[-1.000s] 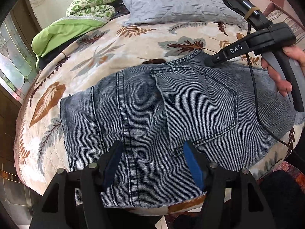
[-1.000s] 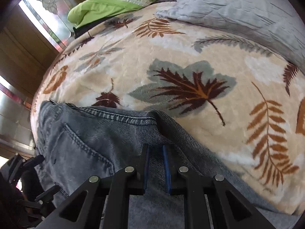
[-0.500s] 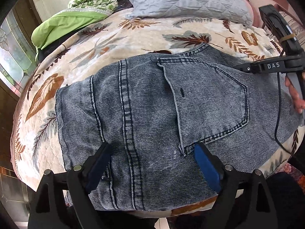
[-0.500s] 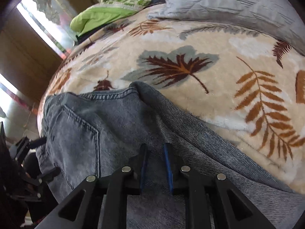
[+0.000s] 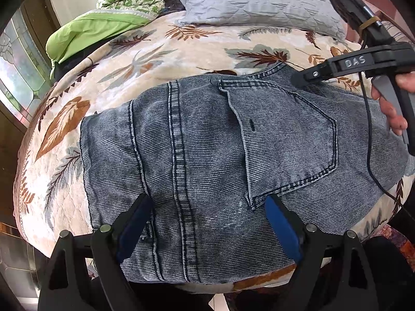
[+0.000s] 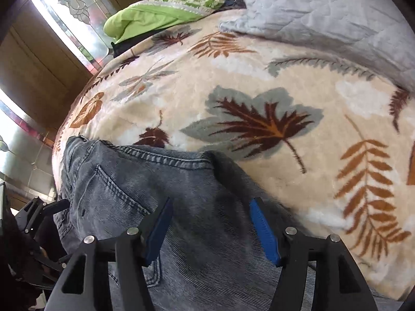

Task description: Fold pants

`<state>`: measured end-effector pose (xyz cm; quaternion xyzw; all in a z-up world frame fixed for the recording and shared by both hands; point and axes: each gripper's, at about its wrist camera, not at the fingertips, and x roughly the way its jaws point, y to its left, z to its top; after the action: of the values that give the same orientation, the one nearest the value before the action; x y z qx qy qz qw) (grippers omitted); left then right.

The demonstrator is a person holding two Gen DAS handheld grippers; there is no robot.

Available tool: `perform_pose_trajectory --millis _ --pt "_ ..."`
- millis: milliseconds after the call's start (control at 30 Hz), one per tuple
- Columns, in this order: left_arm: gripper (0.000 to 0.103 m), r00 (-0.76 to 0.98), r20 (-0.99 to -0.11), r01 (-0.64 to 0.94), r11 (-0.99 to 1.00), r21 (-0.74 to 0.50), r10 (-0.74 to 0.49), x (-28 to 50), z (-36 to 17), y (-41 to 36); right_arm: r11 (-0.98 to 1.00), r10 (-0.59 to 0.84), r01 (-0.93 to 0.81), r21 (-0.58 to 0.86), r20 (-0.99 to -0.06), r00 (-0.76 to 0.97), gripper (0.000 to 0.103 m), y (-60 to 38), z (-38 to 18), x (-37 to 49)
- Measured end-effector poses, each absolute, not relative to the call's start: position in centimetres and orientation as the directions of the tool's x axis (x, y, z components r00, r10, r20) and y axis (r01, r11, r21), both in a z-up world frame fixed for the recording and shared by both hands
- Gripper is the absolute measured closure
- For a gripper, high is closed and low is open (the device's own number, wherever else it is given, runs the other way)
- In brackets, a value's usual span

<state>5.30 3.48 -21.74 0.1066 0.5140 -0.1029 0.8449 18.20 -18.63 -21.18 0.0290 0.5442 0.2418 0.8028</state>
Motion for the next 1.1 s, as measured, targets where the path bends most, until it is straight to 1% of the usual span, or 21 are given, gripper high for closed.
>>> perform_pose_trajectory --millis 100,167,200,233,267,300,333,367,400,533,667,733,767,833,900,1000,1100 --pt "0.014 0.45 -0.89 0.286 0.956 0.072 -0.067 5.4 -21.8 3.5 0.892 0.396 -0.349 0.288 -0.869 0.296 0.048 -18.1 -21.7 18.0" --pt "0.014 0.452 -0.89 0.286 0.955 0.073 -0.067 5.4 -21.8 3.5 0.903 0.381 -0.325 0.28 -0.871 0.31 0.05 -18.3 -22.2 18.3" --pt "0.014 0.453 -0.889 0.286 0.955 0.074 -0.067 5.4 -21.8 3.4 0.902 0.386 -0.321 0.287 -0.87 0.307 0.057 -18.4 -22.5 18.7" --pt "0.014 0.454 -0.889 0.286 0.955 0.074 -0.067 5.4 -21.8 3.5 0.903 0.382 -0.322 0.283 -0.873 0.303 0.068 -18.4 -22.9 18.8" --pt "0.014 0.455 -0.888 0.287 0.955 0.075 -0.067 5.5 -21.8 3.4 0.906 0.367 -0.328 0.266 -0.881 0.3 0.072 -18.2 -23.2 19.0" --pt "0.012 0.459 -0.886 0.288 0.955 0.078 -0.066 5.5 -21.8 3.4 0.906 0.359 -0.341 0.25 -0.882 0.306 0.081 -17.9 -23.1 19.1" --pt "0.011 0.462 -0.885 0.287 0.954 0.082 -0.063 5.6 -21.8 3.4 0.902 0.358 -0.357 0.242 -0.881 0.309 0.092 -17.6 -23.0 19.1" --pt "0.011 0.463 -0.884 0.283 0.956 0.083 -0.06 5.7 -21.9 3.5 0.897 0.361 -0.371 0.239 -0.88 0.307 0.098 -17.2 -22.8 19.2" --pt "0.01 0.463 -0.884 0.275 0.958 0.081 -0.058 5.9 -21.9 3.6 0.898 0.359 -0.372 0.235 -0.88 0.31 0.098 -16.8 -22.7 19.4" --pt "0.004 0.468 -0.884 0.243 0.964 0.107 -0.02 7.2 -22.1 3.7 0.92 0.262 -0.369 0.134 -0.909 0.323 0.1 -15.2 -23.1 20.9" --pt "0.003 0.456 -0.89 0.219 0.97 0.107 -0.004 8.0 -21.9 3.9 0.932 0.246 -0.342 0.122 -0.904 0.349 0.099 -15.3 -23.0 22.2" --pt "0.004 0.47 -0.883 0.209 0.97 0.125 0.012 7.5 -21.3 4.0 0.948 0.239 -0.296 0.121 -0.881 0.408 0.099 -16.1 -22.3 22.1" --pt "0.004 0.478 -0.878 0.211 0.968 0.134 0.018 7.1 -21.0 4.0 0.953 0.248 -0.271 0.136 -0.862 0.441 0.1 -16.7 -21.7 22.0" --pt "0.004 0.489 -0.872 0.224 0.964 0.146 0.019 6.1 -20.5 4.1 0.938 0.343 -0.222 0.268 -0.817 0.464 0.098 -19.1 -20.5 21.2" --pt "0.004 0.495 -0.869 0.238 0.962 0.133 -0.002 5.1 -20.0 4.3 0.923 0.384 -0.177 0.341 -0.796 0.468 0.098 -21.3 -19.3 19.8" --pt "0.004 0.508 -0.86 0.276 0.953 0.123 -0.036 3.9 -19.2 3.3 0.914 0.405 -0.174 0.366 -0.793 0.455 0.098 -23.5 -18.3 16.4" --pt "0.004 0.523 -0.852 0.305 0.928 0.215 0.025 3.7 -20.1 1.6 0.931 0.361 -0.119 0.344 -0.831 0.423 0.098 -25.6 -19.1 12.8"
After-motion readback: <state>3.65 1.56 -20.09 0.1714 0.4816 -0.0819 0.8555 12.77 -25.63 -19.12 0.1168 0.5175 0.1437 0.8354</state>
